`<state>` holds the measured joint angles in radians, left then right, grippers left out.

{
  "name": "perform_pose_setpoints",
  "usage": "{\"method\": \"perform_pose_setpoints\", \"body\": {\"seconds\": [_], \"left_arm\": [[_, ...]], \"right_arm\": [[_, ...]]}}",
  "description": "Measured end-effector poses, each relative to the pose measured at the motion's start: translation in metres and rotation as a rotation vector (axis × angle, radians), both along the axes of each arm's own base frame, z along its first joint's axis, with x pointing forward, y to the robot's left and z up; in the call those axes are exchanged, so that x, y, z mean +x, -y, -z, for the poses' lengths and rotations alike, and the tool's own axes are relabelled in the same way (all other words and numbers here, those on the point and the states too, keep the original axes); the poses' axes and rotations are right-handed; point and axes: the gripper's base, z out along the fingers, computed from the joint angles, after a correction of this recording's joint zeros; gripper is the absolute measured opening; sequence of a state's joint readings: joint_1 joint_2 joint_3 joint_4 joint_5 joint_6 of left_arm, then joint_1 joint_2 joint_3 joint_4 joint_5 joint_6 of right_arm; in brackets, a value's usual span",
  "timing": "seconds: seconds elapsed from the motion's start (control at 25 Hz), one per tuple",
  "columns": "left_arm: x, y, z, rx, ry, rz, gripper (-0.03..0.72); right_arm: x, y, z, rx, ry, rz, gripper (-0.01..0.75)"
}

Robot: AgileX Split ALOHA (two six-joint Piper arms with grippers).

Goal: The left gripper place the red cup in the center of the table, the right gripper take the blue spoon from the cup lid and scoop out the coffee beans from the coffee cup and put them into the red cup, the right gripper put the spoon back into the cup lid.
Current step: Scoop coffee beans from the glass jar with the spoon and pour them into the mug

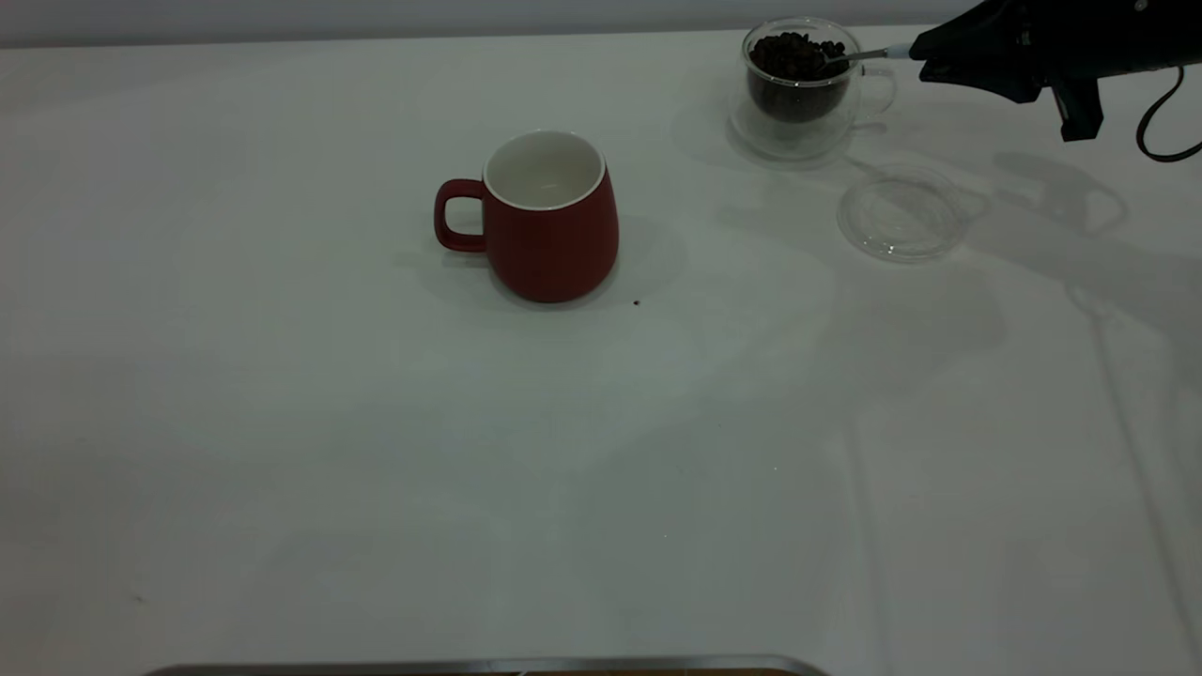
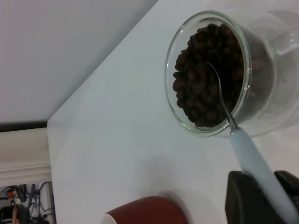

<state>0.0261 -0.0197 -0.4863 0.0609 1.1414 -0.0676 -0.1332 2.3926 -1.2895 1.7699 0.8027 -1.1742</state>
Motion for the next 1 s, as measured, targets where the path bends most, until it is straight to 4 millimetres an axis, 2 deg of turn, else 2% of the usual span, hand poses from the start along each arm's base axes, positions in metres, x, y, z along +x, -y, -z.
{"method": "perform_pose_setpoints", "body": {"seconds": [0.24, 0.56, 1.0], "left_arm": [[0.000, 0.000, 0.000, 0.000, 0.000, 0.000, 0.482], [0.000, 0.000, 0.000, 0.000, 0.000, 0.000, 0.482], [0.000, 0.000, 0.000, 0.001, 0.000, 0.001, 0.482]], "right_arm": [[0.000, 0.000, -0.001, 0.024, -0.017, 0.012, 0.115], [-0.001, 0.013, -0.003, 0.073, -0.019, 0.037, 0.115], [-0.002, 0.016, -0.007, 0.134, -0.019, 0.036, 0.115]]}}
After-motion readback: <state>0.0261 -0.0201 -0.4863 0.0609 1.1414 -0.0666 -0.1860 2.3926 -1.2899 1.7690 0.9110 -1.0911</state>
